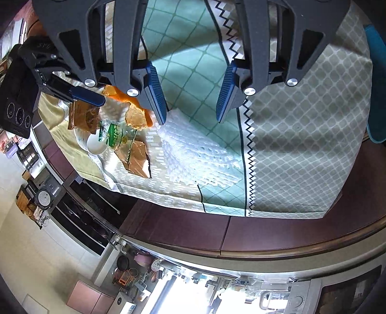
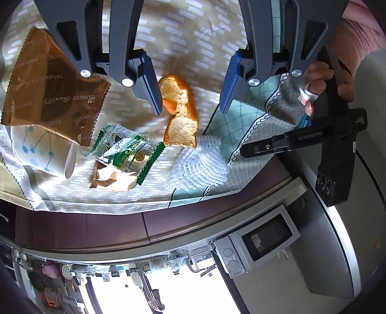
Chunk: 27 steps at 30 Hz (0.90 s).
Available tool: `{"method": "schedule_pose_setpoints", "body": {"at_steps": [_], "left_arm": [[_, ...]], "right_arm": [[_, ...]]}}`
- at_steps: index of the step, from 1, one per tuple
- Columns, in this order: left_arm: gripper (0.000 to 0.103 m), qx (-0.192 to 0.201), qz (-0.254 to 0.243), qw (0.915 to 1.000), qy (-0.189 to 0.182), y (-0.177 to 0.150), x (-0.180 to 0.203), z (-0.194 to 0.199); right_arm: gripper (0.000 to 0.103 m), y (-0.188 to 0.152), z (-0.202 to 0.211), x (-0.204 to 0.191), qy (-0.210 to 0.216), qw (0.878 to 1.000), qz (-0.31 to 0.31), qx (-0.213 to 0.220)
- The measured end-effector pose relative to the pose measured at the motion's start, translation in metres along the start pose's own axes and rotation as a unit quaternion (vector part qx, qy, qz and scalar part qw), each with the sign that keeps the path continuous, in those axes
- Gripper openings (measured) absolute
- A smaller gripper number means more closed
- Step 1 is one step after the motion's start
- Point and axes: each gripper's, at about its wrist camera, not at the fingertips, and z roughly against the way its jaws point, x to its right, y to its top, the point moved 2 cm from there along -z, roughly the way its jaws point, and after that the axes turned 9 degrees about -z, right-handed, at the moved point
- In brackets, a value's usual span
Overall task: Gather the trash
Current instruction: 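Close the left tool on the white foam net while the right tool grasps the orange peel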
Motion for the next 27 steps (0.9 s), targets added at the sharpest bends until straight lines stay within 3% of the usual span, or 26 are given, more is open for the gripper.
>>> {"method": "schedule_pose_setpoints", "body": {"at_steps": [16, 19, 27], "left_arm": [[0.047, -0.044, 0.04, 0.9983, -0.004, 0.022, 0.002, -0.056], [0.046, -0.046, 0.044, 0.998, -0.003, 0.022, 0.0, -0.061], [0.017, -0.043, 0.055, 0.997, -0.033, 0.021, 0.0, -0.062]], "right_arm": [[0.046, -0.002, -0.011, 0.002, -0.015, 1.0, 0.011, -0.01], [0.039, -0.002, -0.012, 0.002, -0.015, 1.0, 0.011, -0.011], [0.012, -0.002, -0.017, 0.005, -0.002, 1.0, 0.003, -0.022]]}}
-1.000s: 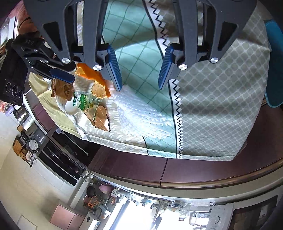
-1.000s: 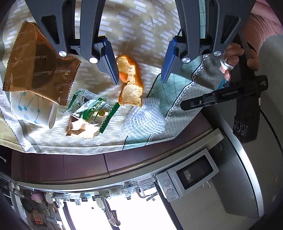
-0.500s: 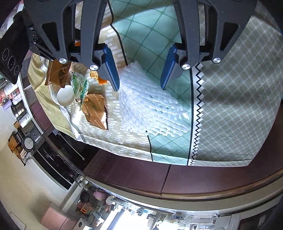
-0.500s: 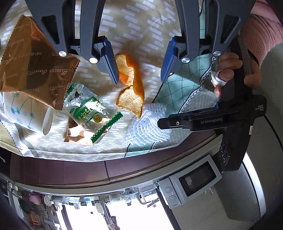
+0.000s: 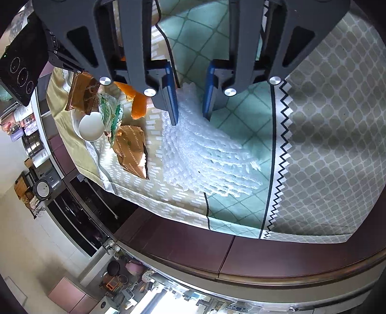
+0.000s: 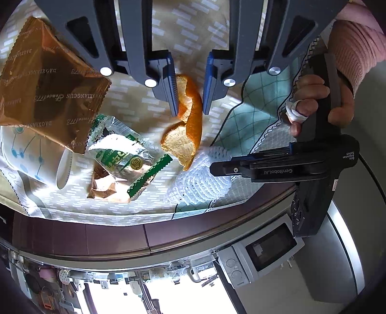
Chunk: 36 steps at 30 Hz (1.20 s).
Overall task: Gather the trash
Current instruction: 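Close the left tool on the white foam net while the right tool grasps the orange peel, then carry foam net and orange peel over the teal bin while both tools open to drop them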
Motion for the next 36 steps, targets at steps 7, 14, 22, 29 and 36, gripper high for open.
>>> {"method": "schedule_pose_setpoints", "body": {"at_steps": [7, 14, 22, 29, 36], "left_arm": [[0.013, 0.014, -0.004, 0.9999, -0.001, -0.008, 0.0, 0.016], [0.013, 0.055, -0.015, 0.9983, 0.008, -0.027, -0.003, 0.064], [0.013, 0.104, -0.002, 0.9945, 0.014, -0.057, -0.022, 0.134], [0.013, 0.124, 0.003, 0.9906, 0.058, -0.091, -0.053, 0.19], [0.013, 0.148, 0.029, 0.9819, 0.114, -0.127, -0.103, 0.248]], "right_arm": [[0.006, -0.004, 0.007, -0.005, 0.023, 1.0, -0.007, 0.006], [0.006, -0.004, 0.019, -0.021, 0.042, 0.999, 0.011, 0.018], [0.006, -0.005, 0.016, -0.052, 0.073, 0.996, 0.038, 0.018], [0.006, -0.004, 0.005, -0.093, 0.109, 0.992, 0.07, 0.007], [0.006, 0.001, -0.018, -0.15, 0.155, 0.981, 0.115, -0.017]]}}
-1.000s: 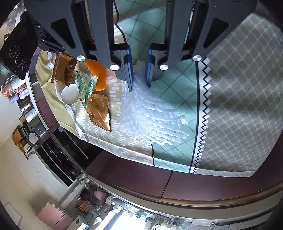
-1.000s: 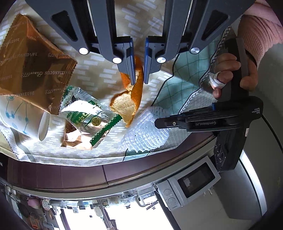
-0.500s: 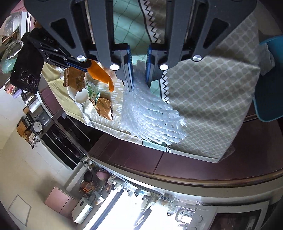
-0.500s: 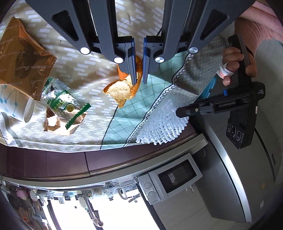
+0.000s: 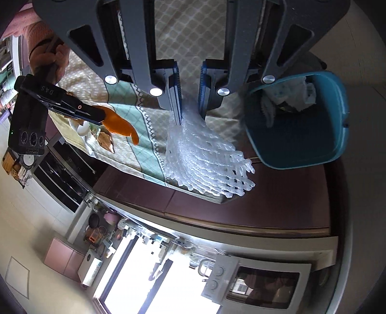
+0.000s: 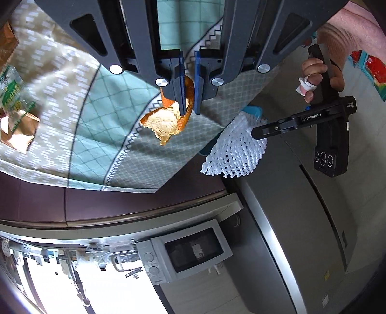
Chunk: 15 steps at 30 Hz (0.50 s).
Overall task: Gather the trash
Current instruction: 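Carry foam net and orange peel over the teal bin while both tools open to drop them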
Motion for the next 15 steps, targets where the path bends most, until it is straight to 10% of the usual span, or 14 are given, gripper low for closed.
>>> {"method": "schedule_pose_setpoints", "body": {"at_steps": [15], "left_arm": [[0.013, -0.023, 0.071, 0.9927, 0.094, -0.029, -0.123, 0.019]], "right_arm": [[0.006, 0.033, -0.121, -0.096, 0.086, 0.99, 0.069, -0.087]]}}
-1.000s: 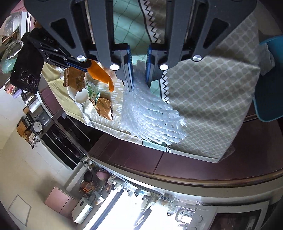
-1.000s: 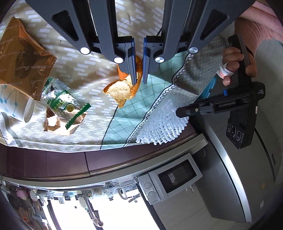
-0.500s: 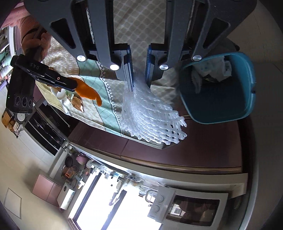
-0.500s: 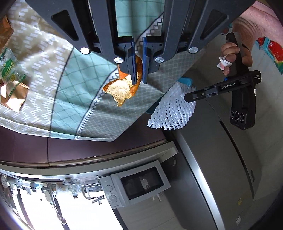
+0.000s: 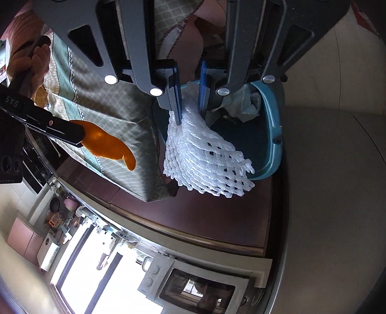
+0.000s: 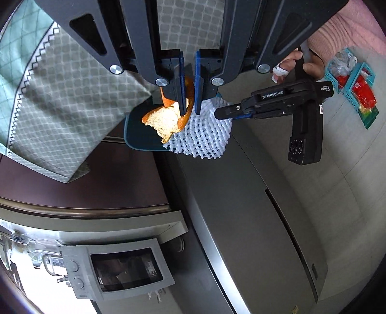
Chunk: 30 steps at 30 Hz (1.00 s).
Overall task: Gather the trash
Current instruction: 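Carry foam net and orange peel over the teal bin while both tools open to drop them, then move both open tools back from the bin to the table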
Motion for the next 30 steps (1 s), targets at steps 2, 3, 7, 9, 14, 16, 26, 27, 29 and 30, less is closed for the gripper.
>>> {"method": "schedule_pose_setpoints", "body": {"at_steps": [2, 3, 7, 9, 14, 16, 26, 27, 29, 30], "left_arm": [[0.013, -0.01, 0.004, 0.9999, 0.004, 0.001, -0.009, -0.01], [0.013, -0.014, 0.006, 0.9999, 0.007, 0.003, -0.011, -0.016], [0.013, -0.03, 0.009, 0.9994, 0.013, 0.001, -0.022, -0.035], [0.013, -0.038, 0.01, 0.9991, 0.016, 0.0, -0.025, -0.045], [0.018, -0.066, 0.014, 0.9976, 0.018, 0.001, -0.022, -0.076], [0.019, -0.074, 0.019, 0.9969, 0.021, -0.002, -0.024, -0.086], [0.022, -0.076, 0.017, 0.9966, 0.028, -0.007, -0.015, -0.094], [0.023, -0.073, 0.013, 0.9968, 0.031, -0.006, -0.013, -0.092], [0.027, -0.067, 0.007, 0.997, 0.037, -0.004, -0.011, -0.089], [0.029, -0.064, 0.006, 0.997, 0.041, -0.002, -0.009, -0.088]], "right_arm": [[0.006, 0.006, -0.019, -0.002, -0.003, 1.0, -0.001, -0.014], [0.006, 0.008, -0.028, -0.002, -0.004, 1.0, -0.001, -0.022], [0.006, 0.012, -0.062, 0.002, -0.015, 0.999, -0.013, -0.048], [0.006, 0.012, -0.076, 0.004, -0.022, 0.998, -0.016, -0.06], [0.01, 0.009, -0.095, 0.019, -0.036, 0.995, -0.046, -0.076], [0.011, 0.009, -0.095, 0.021, -0.036, 0.995, -0.051, -0.073], [0.02, 0.007, -0.068, 0.021, -0.033, 0.997, -0.05, -0.051], [0.02, 0.004, -0.058, 0.024, -0.03, 0.997, -0.051, -0.046], [0.022, 0.001, -0.046, 0.026, -0.024, 0.997, -0.055, -0.039], [0.022, -0.002, -0.038, 0.026, -0.022, 0.998, -0.056, -0.034]]}}
